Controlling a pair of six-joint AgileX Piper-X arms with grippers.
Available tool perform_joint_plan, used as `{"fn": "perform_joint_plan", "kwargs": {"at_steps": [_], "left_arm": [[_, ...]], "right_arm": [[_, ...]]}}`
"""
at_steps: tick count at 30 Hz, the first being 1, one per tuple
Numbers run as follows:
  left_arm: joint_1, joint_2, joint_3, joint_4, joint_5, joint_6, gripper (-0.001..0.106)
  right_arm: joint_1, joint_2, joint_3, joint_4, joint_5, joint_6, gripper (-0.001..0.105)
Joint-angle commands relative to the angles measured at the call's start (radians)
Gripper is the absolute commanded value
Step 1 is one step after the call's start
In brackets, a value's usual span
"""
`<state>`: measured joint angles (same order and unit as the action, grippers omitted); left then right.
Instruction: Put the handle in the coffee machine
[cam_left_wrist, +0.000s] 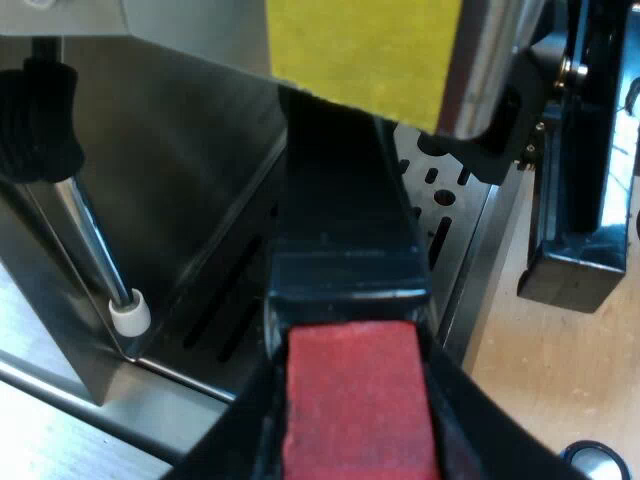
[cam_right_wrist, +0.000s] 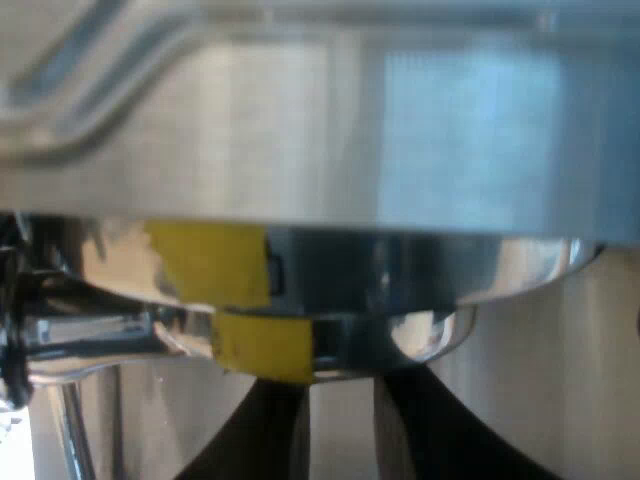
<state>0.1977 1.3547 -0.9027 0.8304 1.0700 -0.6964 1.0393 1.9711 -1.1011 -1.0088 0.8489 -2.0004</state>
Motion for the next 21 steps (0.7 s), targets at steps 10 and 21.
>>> {"fn": "perform_joint_plan", "kwargs": {"at_steps": [10, 21], "left_arm": [[0.000, -0.027, -0.022, 0.008, 0.350, 0.013, 0.000], [0.000, -0.027, -0.022, 0.015, 0.344, 0.013, 0.000]], "right_arm": [[-0.014, -0.011, -0.028, -0.094, -0.068, -0.047, 0.019], [-0.027, -0.011, -0.028, -0.094, -0.162, -0.047, 0.048]]}}
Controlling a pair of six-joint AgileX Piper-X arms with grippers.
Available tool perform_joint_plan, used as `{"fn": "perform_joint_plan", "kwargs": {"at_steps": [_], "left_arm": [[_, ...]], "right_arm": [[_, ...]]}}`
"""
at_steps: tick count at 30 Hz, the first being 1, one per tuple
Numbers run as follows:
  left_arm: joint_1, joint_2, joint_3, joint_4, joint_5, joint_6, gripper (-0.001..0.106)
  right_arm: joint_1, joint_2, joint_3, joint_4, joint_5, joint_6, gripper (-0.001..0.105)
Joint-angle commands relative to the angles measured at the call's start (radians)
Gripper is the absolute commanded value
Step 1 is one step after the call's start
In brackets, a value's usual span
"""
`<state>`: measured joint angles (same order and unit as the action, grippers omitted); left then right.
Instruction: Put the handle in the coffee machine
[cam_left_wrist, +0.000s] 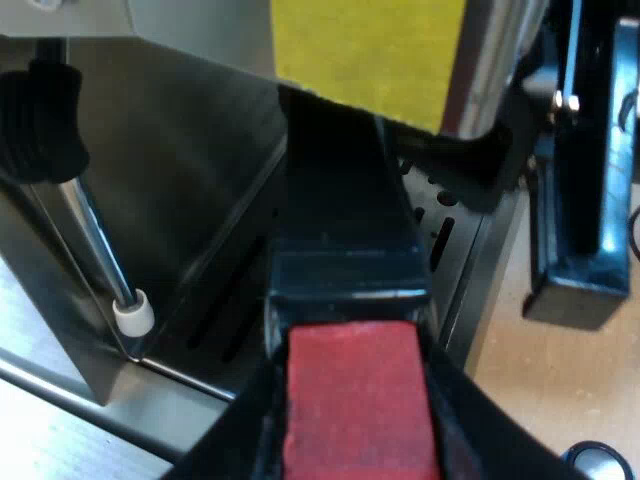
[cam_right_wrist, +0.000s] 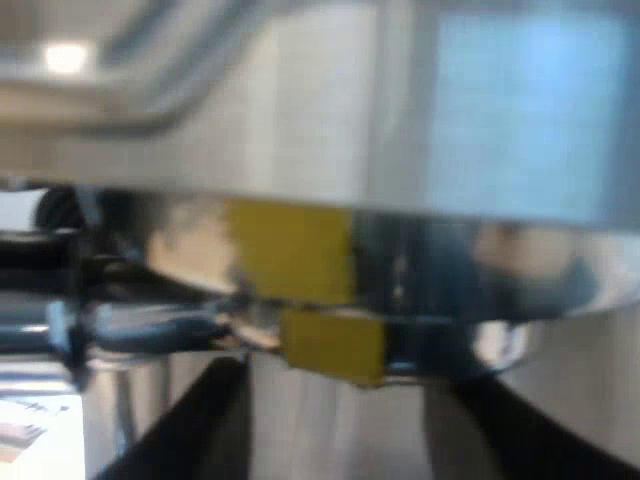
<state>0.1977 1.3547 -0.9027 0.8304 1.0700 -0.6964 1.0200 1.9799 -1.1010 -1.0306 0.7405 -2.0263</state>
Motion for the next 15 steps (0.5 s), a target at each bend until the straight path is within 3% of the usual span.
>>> {"fn": "perform_joint_plan", "kwargs": {"at_steps": [1, 8, 15], "left_arm": [[0.000, -0.027, -0.022, 0.016, 0.344, 0.013, 0.000], [0.000, -0.027, -0.022, 0.027, 0.344, 0.013, 0.000], [0.000, -0.027, -0.022, 0.027, 0.296, 0.013, 0.000]], "right_arm": [[-0.007, -0.020, -0.028, -0.072, -0.053, -0.021, 0.047], [-0.007, -0.020, -0.028, -0.107, -0.043, -0.021, 0.031], [-0.007, -0.020, -0.028, -0.121, -0.043, -0.021, 0.031]]}}
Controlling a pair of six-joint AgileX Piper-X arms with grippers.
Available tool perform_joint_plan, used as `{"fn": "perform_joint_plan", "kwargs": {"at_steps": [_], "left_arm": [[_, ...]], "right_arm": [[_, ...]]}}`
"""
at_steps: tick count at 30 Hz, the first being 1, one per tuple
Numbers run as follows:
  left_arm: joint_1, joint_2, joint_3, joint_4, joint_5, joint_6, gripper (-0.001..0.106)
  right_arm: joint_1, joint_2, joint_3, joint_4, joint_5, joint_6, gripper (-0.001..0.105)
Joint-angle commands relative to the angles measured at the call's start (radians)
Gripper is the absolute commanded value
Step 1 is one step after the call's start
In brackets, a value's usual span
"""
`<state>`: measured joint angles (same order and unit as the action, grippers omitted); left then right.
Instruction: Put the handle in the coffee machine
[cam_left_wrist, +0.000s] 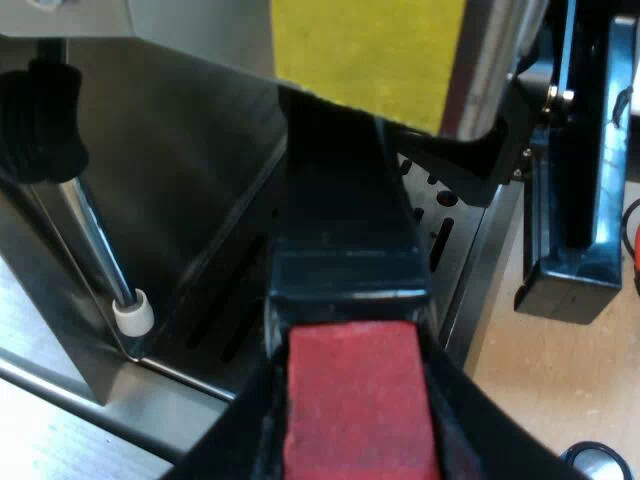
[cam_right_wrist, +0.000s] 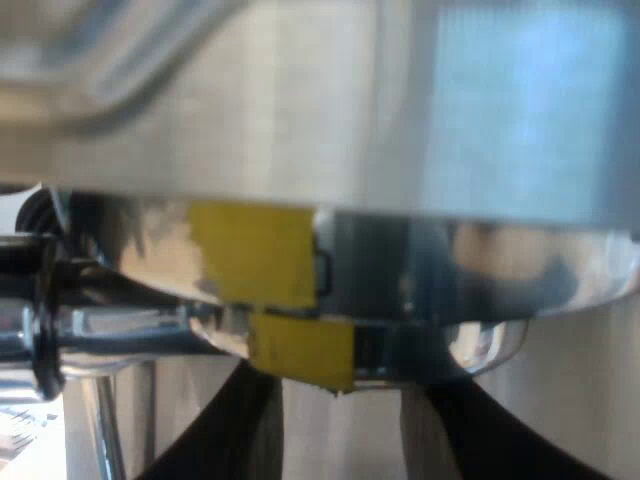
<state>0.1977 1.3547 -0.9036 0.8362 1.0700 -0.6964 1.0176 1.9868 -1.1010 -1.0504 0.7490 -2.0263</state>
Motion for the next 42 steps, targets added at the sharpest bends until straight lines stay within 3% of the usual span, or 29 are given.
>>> {"fn": "perform_joint_plan", "kwargs": {"at_steps": [1, 8, 10, 14, 15, 16, 18, 24, 36, 42], "left_arm": [[0.000, -0.027, -0.021, 0.021, 0.296, 0.013, 0.000], [0.000, -0.027, -0.021, 0.021, 0.268, 0.016, 0.001], [0.000, -0.027, -0.021, 0.021, 0.268, 0.016, 0.005], [0.000, -0.027, -0.021, 0.021, 0.268, 0.016, 0.039], [0.000, -0.027, -0.021, 0.021, 0.268, 0.016, 0.041], [0.000, -0.027, -0.021, 0.021, 0.268, 0.014, 0.051], [0.000, -0.027, -0.021, 0.029, 0.268, 0.013, 0.060], [0.000, -0.027, -0.021, 0.029, 0.219, 0.013, 0.061], [0.004, -0.027, -0.021, 0.029, 0.216, 0.013, 0.061], [0.106, -0.027, -0.021, 0.016, 0.216, 0.021, 0.061]], "right_arm": [[-0.005, -0.026, -0.028, -0.102, -0.051, -0.021, 0.031], [-0.005, -0.026, -0.028, -0.182, -0.025, -0.025, 0.031], [-0.005, -0.026, -0.028, -0.188, -0.025, -0.043, 0.031], [-0.005, -0.026, -0.028, -0.188, -0.027, -0.045, 0.031], [-0.005, -0.026, -0.028, -0.188, -0.028, -0.045, 0.031], [-0.005, -0.026, -0.028, -0.198, -0.028, -0.045, 0.031], [-0.005, -0.026, -0.028, -0.213, -0.028, -0.045, 0.031], [-0.005, -0.026, -0.043, -0.217, -0.028, -0.049, 0.031], [-0.005, -0.026, -0.052, -0.233, -0.023, -0.064, 0.031], [-0.005, -0.026, -0.052, -0.233, -0.021, -0.064, 0.031]]}}
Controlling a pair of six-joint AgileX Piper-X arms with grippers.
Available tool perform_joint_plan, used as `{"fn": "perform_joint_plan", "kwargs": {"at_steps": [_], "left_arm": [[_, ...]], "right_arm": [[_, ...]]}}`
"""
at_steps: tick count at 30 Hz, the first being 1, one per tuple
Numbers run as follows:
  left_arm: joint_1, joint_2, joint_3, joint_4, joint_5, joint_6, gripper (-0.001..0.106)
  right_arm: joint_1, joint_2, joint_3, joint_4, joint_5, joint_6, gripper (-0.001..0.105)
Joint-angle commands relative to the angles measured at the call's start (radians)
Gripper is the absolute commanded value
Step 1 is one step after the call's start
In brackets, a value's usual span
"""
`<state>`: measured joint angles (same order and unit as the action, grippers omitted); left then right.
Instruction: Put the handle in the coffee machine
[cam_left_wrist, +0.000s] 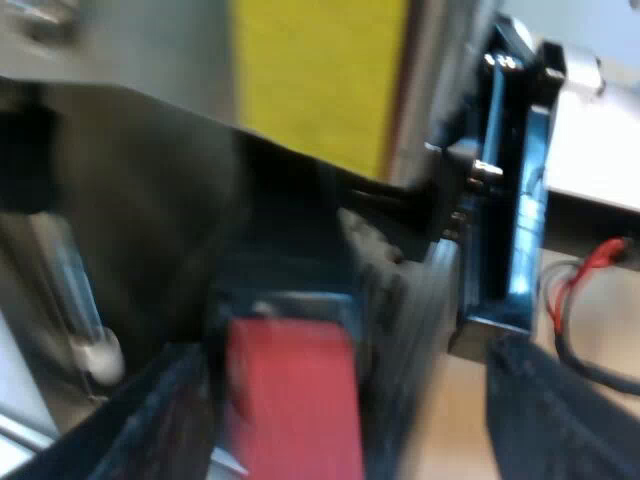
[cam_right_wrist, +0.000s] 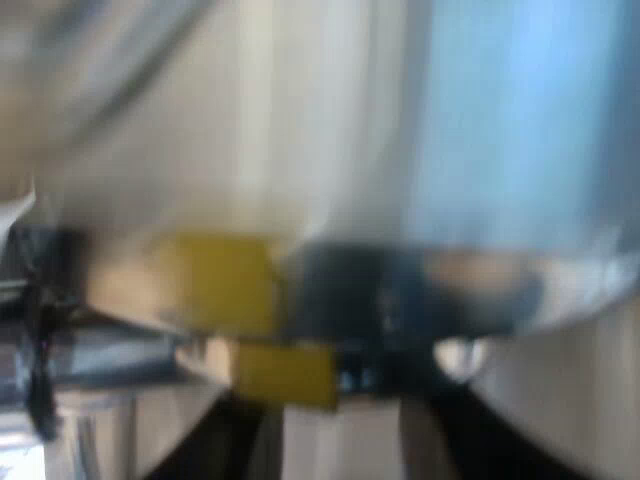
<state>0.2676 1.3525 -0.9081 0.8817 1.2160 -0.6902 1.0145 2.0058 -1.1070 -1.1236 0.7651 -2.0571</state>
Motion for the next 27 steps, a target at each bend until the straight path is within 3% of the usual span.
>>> {"fn": "perform_joint_plan", "kwargs": {"at_steps": [1, 12, 18, 19, 22, 25, 26, 27], "left_arm": [[0.049, -0.025, -0.016, -0.031, 0.070, 0.015, 0.061], [0.127, -0.025, -0.035, -0.040, 0.086, 0.015, 0.061], [0.140, -0.025, -0.125, 0.039, 0.045, -0.025, 0.055], [0.137, -0.025, -0.161, 0.061, -0.003, -0.055, 0.047], [0.137, -0.025, -0.215, 0.092, -0.060, -0.065, 0.025], [0.137, -0.025, -0.238, 0.106, -0.103, -0.071, 0.013], [0.137, -0.025, -0.259, 0.113, -0.139, -0.071, 0.002], [0.137, -0.025, -0.293, 0.114, -0.231, -0.088, 0.000]], "right_arm": [[-0.002, -0.045, -0.046, -0.159, -0.037, -0.033, 0.031], [-0.002, -0.045, -0.046, -0.159, -0.028, -0.033, 0.031], [-0.002, -0.045, -0.046, -0.159, -0.027, -0.033, 0.031], [-0.002, -0.045, -0.046, -0.159, -0.027, -0.033, 0.031], [-0.002, -0.045, -0.046, -0.159, -0.027, -0.033, 0.031], [-0.002, -0.045, -0.046, -0.159, -0.027, -0.033, 0.031], [-0.002, -0.045, -0.046, -0.159, -0.027, -0.033, 0.031], [-0.002, -0.045, -0.046, -0.159, -0.027, -0.033, 0.031]]}}
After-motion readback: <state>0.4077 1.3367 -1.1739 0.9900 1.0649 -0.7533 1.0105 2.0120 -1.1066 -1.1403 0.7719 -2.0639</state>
